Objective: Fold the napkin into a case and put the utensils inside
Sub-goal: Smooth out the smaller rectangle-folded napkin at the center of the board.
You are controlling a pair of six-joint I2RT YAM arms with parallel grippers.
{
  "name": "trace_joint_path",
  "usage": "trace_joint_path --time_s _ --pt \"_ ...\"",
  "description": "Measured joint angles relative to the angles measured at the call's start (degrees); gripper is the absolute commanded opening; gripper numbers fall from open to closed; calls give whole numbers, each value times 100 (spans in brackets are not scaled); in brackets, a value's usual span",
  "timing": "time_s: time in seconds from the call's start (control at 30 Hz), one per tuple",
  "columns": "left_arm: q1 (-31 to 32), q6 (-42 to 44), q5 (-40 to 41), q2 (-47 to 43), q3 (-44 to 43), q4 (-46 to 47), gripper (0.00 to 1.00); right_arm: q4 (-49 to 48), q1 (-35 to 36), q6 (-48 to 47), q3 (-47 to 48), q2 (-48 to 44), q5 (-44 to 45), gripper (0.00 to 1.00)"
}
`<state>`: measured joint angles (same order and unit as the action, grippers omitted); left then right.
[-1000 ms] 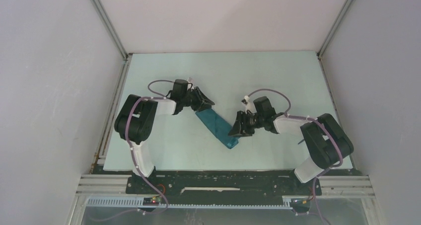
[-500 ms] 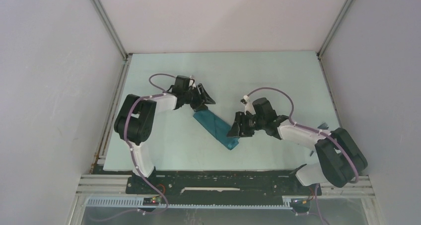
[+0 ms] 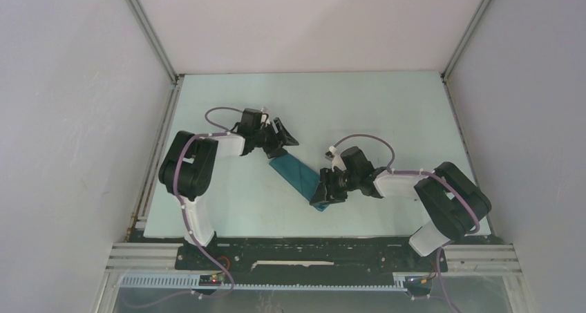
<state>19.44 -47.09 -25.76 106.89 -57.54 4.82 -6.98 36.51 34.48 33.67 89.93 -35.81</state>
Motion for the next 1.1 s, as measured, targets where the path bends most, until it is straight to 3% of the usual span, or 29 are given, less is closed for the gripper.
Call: trace_joint_path --time_s 0.3,0.5,0.53,0.73,1.1 --pt "11 151 223 83 -153 -175 76 540 96 -24 76 -538 258 62" --pt "2 367 494 -494 -153 -743 77 605 328 -20 278 -638 271 62" --pt "2 417 568 -935 -153 -859 77 520 409 -4 280 -343 254 62" --pt "2 520 616 -1510 -129 -1130 77 391 328 2 162 -7 286 62" --pt "2 579 610 -2048 48 -1316 78 627 535 35 52 -549 570 64"
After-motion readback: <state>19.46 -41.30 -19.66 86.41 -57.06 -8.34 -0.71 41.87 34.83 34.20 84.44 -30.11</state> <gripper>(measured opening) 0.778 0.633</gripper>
